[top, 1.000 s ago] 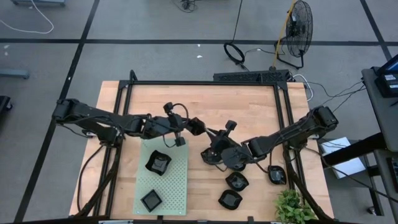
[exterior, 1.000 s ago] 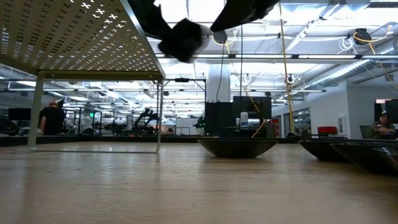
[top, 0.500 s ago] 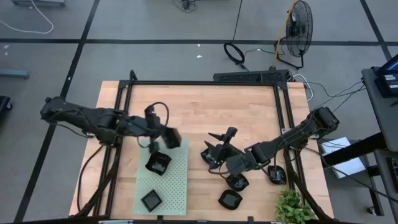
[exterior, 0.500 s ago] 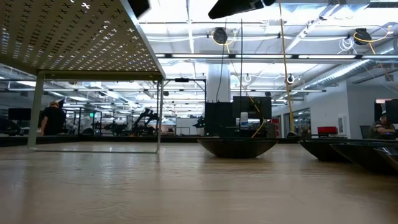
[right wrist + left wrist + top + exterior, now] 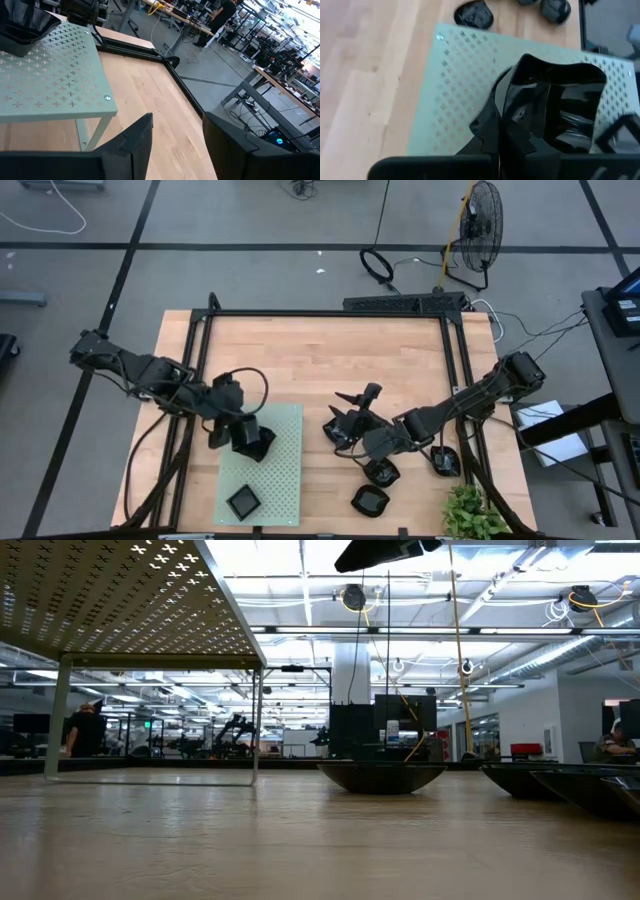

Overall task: Pick & Place Mini shaped plates
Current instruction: Stack the distorted square plate on top of the other distorted square plates on the shelf, then put the leaf shaped plate on the shelf

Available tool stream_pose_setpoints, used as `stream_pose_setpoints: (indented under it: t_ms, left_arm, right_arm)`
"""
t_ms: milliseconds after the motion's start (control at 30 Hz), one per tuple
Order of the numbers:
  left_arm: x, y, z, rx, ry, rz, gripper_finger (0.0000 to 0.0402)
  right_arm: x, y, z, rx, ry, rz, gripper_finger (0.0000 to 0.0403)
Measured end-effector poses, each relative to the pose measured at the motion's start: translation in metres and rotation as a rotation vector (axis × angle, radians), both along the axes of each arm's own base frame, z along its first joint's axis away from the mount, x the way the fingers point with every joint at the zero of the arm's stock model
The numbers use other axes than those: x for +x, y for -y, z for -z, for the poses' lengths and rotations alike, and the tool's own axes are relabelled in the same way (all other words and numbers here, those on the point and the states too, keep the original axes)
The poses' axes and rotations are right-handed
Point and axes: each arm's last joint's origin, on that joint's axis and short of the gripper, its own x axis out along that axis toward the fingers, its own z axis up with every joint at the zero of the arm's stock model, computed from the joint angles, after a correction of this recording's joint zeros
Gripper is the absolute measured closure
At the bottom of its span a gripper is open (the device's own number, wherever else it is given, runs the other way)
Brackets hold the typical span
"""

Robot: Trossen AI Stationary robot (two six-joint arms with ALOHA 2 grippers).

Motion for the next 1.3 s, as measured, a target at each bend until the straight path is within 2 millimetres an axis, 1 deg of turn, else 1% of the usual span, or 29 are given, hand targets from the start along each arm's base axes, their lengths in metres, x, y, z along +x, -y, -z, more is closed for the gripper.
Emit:
stream_pose_setpoints:
  t_ms: [200,500,667,833,933,1067,1167,1233,1300]
  left_arm:
    - [0.002,0.001,-0.002,0.017,0.031,0.003,0.0376]
    - [0.002,0.001,-0.002,0.027,0.036,0.024,0.0376]
    - [0.001,0.001,-0.002,0.069,0.046,0.077,0.0381]
    - [0.002,0.0,-0.002,0.11,0.054,0.125,0.0395]
    - [0.001,0.0,-0.004,0.136,0.083,0.142,0.0398]
    - [-0.007,-0.01,-0.012,0.244,0.17,0.07,0.0384]
    - [-0.019,-0.021,-0.014,0.29,0.267,0.005,0.0377]
    - [-0.028,-0.028,-0.011,0.281,0.351,-0.017,0.0378]
    - [-0.037,-0.034,-0.004,0.27,0.434,-0.036,0.0383]
  right_arm:
    - [0.0,0.0,0.0,0.0,0.0,0.0,0.0245]
    - [0.0,0.0,0.0,-0.001,-0.003,0.0,0.0243]
    - [0.0,0.0,0.0,0.008,0.004,0.003,0.0245]
    - [-0.001,-0.001,0.001,0.026,0.014,0.005,0.0241]
    - [-0.002,-0.001,0.004,0.09,-0.013,-0.051,0.0242]
    - [-0.01,0.002,0.004,0.233,-0.071,-0.112,0.0242]
    - [-0.023,0.008,0.008,0.288,-0.14,-0.045,0.0243]
    - [-0.037,0.013,0.007,0.348,-0.18,0.015,0.0243]
    - [-0.056,0.016,0.005,0.47,-0.23,0.066,0.0243]
